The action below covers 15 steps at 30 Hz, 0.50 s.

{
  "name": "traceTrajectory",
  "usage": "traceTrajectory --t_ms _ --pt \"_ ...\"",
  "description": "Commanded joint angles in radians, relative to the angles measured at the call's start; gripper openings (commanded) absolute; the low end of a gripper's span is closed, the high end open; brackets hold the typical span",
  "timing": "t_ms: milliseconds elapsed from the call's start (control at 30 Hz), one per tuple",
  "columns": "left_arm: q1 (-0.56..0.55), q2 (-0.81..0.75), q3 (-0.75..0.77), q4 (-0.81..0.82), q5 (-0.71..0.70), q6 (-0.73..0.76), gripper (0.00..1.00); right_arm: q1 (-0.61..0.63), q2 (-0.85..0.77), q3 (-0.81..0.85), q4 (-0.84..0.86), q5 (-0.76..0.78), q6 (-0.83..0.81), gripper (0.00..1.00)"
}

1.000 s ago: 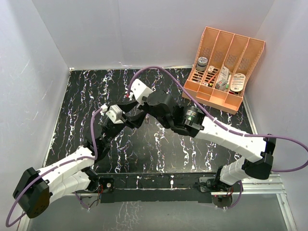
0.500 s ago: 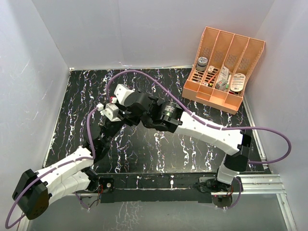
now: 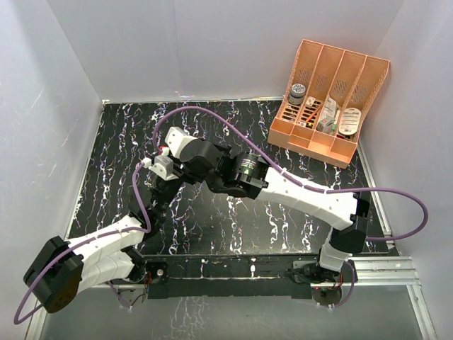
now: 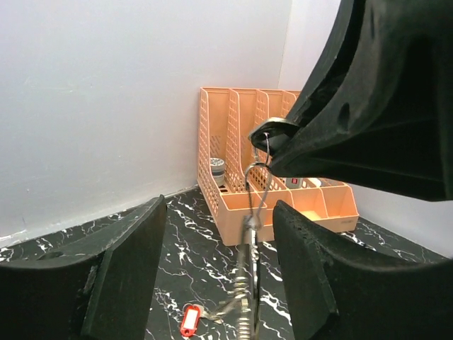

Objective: Remove the keys from the keyring

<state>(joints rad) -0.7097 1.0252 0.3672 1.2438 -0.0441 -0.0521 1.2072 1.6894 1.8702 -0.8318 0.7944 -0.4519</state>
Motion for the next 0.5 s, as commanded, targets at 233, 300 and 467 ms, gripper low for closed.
traceTrajectory --t_ms 233,300,467 --pt "0.000 0.007 -0.024 0.149 0.030 0.003 0.60 0.005 -0.079 -0.004 0.119 0.001 0.000 0.00" --pt "-0.001 0.011 -0.017 0.142 0.030 0.006 0.57 0.005 -0.082 -0.008 0.123 -0.001 0.002 0.00" --pt "-0.001 0.033 -0.014 0.167 0.022 0.008 0.55 0.006 -0.092 -0.010 0.126 -0.008 0.011 0.00"
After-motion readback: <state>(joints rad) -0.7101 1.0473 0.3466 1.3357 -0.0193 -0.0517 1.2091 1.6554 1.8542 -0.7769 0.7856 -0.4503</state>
